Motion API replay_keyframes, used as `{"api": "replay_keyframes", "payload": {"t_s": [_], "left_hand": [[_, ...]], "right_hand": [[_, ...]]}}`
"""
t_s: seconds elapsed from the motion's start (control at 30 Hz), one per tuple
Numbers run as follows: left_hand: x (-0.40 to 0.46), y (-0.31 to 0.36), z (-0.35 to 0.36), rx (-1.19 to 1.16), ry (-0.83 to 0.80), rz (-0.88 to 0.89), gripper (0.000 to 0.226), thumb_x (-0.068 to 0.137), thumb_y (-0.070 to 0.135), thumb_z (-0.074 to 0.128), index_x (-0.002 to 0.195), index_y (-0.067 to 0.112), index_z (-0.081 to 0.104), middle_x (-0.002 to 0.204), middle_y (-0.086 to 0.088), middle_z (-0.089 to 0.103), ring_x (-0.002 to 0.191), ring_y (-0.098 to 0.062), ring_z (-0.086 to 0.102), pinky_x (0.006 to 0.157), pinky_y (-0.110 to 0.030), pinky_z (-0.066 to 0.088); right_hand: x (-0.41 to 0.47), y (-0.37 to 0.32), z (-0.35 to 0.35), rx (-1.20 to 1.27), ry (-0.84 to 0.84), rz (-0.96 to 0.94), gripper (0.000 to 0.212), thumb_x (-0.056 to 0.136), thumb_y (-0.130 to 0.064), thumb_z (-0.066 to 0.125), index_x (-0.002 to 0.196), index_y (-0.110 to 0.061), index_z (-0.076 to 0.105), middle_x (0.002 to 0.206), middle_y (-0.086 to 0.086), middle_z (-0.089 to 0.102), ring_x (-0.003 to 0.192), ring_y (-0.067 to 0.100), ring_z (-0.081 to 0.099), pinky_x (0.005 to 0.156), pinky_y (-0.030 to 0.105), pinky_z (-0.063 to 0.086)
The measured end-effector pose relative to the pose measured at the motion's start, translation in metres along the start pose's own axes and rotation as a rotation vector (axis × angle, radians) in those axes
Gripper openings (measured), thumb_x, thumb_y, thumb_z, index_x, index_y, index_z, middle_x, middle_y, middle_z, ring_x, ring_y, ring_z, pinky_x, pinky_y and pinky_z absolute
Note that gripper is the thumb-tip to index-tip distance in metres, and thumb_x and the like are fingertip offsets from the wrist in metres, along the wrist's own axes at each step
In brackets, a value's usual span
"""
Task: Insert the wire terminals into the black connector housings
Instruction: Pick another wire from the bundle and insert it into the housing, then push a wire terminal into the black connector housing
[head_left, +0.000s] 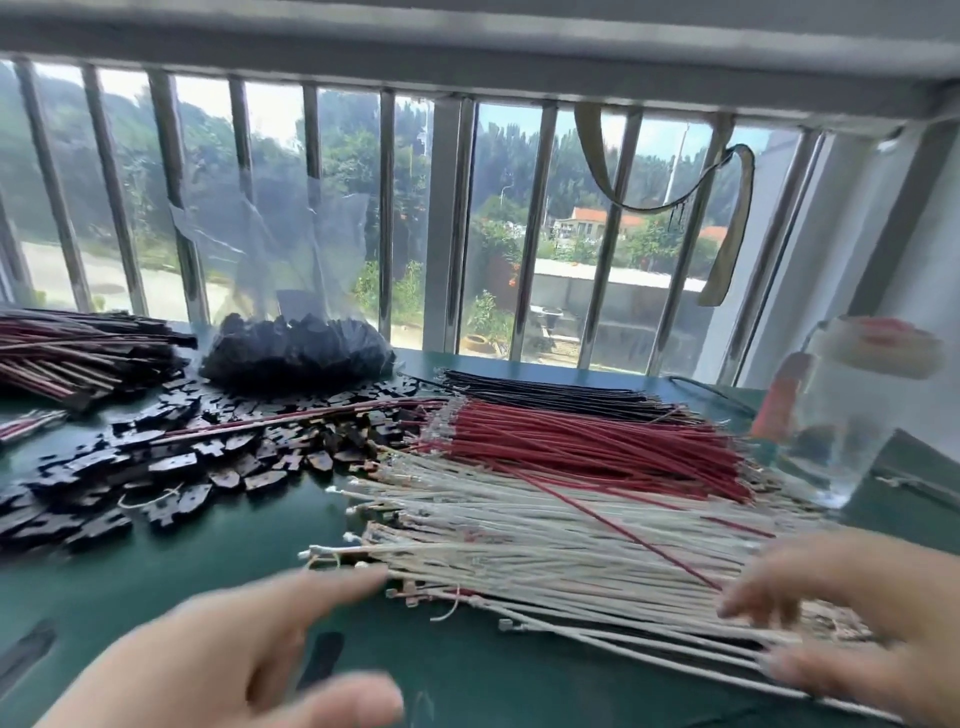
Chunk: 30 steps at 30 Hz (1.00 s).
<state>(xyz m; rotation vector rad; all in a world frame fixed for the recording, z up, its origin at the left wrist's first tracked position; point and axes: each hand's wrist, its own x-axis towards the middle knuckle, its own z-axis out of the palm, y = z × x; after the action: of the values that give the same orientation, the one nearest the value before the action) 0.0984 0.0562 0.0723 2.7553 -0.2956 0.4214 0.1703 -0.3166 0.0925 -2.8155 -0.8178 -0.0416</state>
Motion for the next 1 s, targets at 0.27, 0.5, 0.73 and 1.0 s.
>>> {"api": "replay_keyframes", "payload": {"t_s": [0.27, 0.5, 0.73, 1.0], "left_hand": [[0.086, -0.040, 0.008, 0.202, -0.026, -0.394, 0.025, 0.090, 0.020, 0.050, 0.102, 0.034, 0.066, 0.097, 0.008, 0.067, 0.090, -0.015, 0.063, 0.079, -0.030, 0.052], [0.114, -0.066, 0.049, 0.348, -0.003, -0.264, 0.046, 0.094, 0.038, 0.047, 0.139, 0.030, 0.042, 0.134, 0.007, 0.053, 0.125, -0.020, 0.043, 0.103, -0.034, 0.038], [0.114, -0.071, 0.051, 0.279, 0.046, -0.275, 0.045, 0.086, 0.003, 0.055, 0.129, 0.015, 0.056, 0.116, -0.010, 0.058, 0.111, -0.027, 0.054, 0.095, -0.035, 0.044], [0.074, -0.044, 0.009, -0.070, 0.349, -0.351, 0.019, 0.077, 0.007, 0.071, 0.094, 0.018, 0.074, 0.067, 0.011, 0.065, 0.063, -0.003, 0.058, 0.050, -0.018, 0.038]], "right_hand": [[0.048, -0.087, 0.039, -0.400, 0.115, -0.171, 0.024, 0.076, -0.045, 0.069, 0.093, -0.029, 0.064, 0.088, -0.012, 0.062, 0.082, 0.011, 0.061, 0.069, 0.027, 0.048], [0.042, -0.086, 0.047, -0.499, 0.320, -0.215, 0.058, 0.015, -0.021, 0.078, 0.046, -0.021, 0.029, 0.037, -0.009, 0.042, 0.031, 0.012, 0.044, 0.039, 0.021, 0.014], [0.037, -0.075, 0.043, -0.105, 0.253, -0.193, 0.014, 0.075, -0.016, 0.060, 0.084, -0.027, 0.060, 0.083, -0.012, 0.058, 0.076, 0.010, 0.057, 0.065, 0.025, 0.049], [0.035, -0.071, 0.037, 0.378, 0.322, -0.149, 0.007, 0.078, -0.038, 0.070, 0.086, -0.037, 0.070, 0.087, -0.023, 0.059, 0.076, 0.003, 0.057, 0.060, 0.015, 0.045]]}}
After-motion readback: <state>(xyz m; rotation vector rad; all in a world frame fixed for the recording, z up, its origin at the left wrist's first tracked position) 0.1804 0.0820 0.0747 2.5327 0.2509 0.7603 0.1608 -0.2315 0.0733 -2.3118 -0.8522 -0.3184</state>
